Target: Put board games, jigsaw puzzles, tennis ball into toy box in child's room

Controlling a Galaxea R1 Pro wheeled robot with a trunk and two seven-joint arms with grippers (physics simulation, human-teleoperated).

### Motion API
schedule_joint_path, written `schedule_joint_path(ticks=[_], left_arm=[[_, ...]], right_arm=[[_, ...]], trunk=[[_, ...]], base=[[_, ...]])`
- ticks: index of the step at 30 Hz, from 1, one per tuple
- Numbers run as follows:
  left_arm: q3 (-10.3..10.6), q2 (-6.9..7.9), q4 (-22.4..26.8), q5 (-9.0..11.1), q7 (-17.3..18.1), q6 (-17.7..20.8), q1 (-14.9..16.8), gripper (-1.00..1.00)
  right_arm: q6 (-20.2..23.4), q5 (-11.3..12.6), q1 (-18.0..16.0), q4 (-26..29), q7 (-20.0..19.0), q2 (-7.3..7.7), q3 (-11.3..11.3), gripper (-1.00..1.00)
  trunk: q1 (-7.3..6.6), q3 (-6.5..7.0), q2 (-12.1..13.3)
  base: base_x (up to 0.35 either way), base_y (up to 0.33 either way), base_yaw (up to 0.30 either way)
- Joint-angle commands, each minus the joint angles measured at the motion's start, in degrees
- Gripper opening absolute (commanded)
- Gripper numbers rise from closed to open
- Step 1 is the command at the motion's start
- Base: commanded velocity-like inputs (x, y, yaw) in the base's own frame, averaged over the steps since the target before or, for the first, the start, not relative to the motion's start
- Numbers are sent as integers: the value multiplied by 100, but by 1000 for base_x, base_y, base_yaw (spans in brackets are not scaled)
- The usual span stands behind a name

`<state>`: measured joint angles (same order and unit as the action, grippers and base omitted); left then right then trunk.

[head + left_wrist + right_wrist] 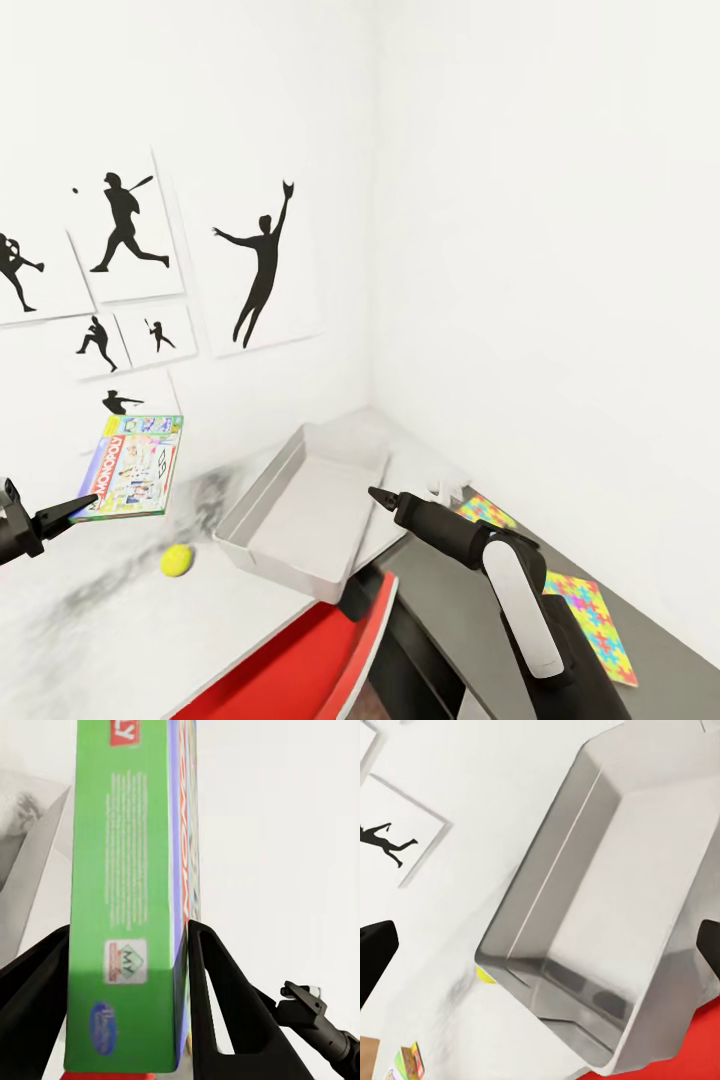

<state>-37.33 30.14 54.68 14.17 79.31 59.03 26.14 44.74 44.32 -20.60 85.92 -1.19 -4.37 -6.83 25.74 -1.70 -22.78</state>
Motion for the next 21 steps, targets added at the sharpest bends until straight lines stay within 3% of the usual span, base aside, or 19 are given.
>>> schedule_joint_path(ticks=[1, 21], left_arm=[[-2, 1, -1, 12, 15, 56, 6, -100], [-2, 1, -1, 7, 15, 56, 6, -100]], right_arm=[[26, -11, -5, 3, -13, -3, 6, 100], [26, -12, -5, 3, -13, -3, 6, 100]], trunk=[[4, -14, -14], [4, -14, -14]], base=[[39, 16, 0], [98, 67, 0]])
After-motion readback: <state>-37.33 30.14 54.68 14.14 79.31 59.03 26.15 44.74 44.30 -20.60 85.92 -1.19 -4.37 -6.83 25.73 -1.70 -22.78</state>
